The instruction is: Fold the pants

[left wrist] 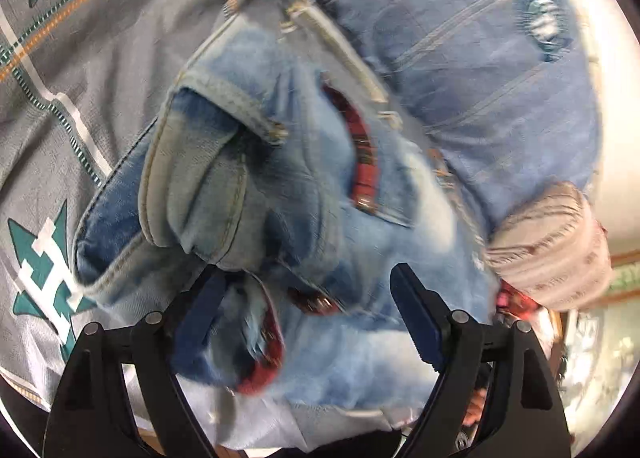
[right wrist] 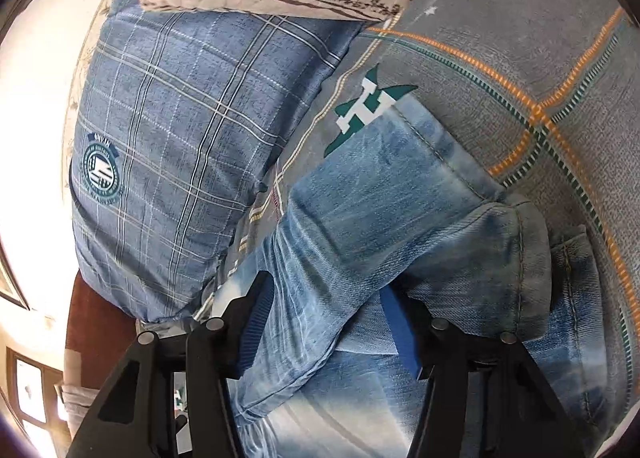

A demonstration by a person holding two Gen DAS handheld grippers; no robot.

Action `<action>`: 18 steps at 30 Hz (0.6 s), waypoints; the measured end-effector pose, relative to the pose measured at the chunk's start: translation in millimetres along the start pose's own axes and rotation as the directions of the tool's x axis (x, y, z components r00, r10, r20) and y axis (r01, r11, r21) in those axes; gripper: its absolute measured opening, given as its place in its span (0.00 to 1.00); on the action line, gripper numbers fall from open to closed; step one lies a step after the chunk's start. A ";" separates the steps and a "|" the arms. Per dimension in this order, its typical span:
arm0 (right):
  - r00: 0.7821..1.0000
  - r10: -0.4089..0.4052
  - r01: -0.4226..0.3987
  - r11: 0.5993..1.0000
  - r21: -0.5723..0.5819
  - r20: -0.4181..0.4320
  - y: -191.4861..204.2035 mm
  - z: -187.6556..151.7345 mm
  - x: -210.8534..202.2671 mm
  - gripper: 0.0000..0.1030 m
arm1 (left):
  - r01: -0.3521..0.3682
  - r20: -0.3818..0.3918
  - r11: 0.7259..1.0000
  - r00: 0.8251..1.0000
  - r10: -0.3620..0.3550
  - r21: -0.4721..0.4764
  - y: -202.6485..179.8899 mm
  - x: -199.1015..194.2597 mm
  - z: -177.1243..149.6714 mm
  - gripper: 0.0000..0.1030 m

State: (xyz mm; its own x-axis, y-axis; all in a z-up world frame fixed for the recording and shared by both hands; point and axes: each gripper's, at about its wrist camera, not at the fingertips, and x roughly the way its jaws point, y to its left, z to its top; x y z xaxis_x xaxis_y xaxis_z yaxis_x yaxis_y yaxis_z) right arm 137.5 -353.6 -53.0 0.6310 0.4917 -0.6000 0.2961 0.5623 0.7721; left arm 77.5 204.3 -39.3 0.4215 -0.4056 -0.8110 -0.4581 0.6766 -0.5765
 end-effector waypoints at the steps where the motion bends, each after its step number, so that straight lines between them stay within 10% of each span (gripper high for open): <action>1: 1.000 0.003 -0.003 1.000 0.007 0.002 -0.6 0.1 0.2 0.55 | 0.009 -0.022 0.999 1.000 -0.010 -0.037 4.2 7.8 4.1 0.82; 4: 1.000 0.007 -0.007 1.000 0.004 0.011 -0.8 0.7 -0.5 0.55 | -0.007 -0.026 0.997 1.000 0.005 -0.074 7.6 18.5 13.9 0.79; 6: 1.000 0.007 -0.007 1.000 0.009 0.021 -1.8 1.5 -0.1 0.47 | -0.021 0.002 0.998 1.000 0.021 -0.065 6.2 15.9 17.0 0.53; 8: 1.000 -0.018 0.019 1.000 -0.010 0.018 -0.6 1.5 3.1 0.03 | 0.007 0.010 1.000 1.000 -0.007 -0.016 -0.5 8.1 19.8 0.21; 18: 0.981 0.149 -0.100 0.936 -0.336 0.122 54.4 -16.8 -71.4 0.03 | 0.026 0.182 0.971 0.981 -0.071 0.239 -30.3 -80.5 -15.2 0.15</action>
State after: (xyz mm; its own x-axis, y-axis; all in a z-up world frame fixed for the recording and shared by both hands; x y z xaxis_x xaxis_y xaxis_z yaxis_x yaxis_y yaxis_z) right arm 96.5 -347.0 28.4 0.7508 0.4851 -0.4484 -0.0271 0.7008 0.7128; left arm 45.5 207.0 42.0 0.5883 -0.3336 -0.7366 -0.2473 0.7931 -0.5567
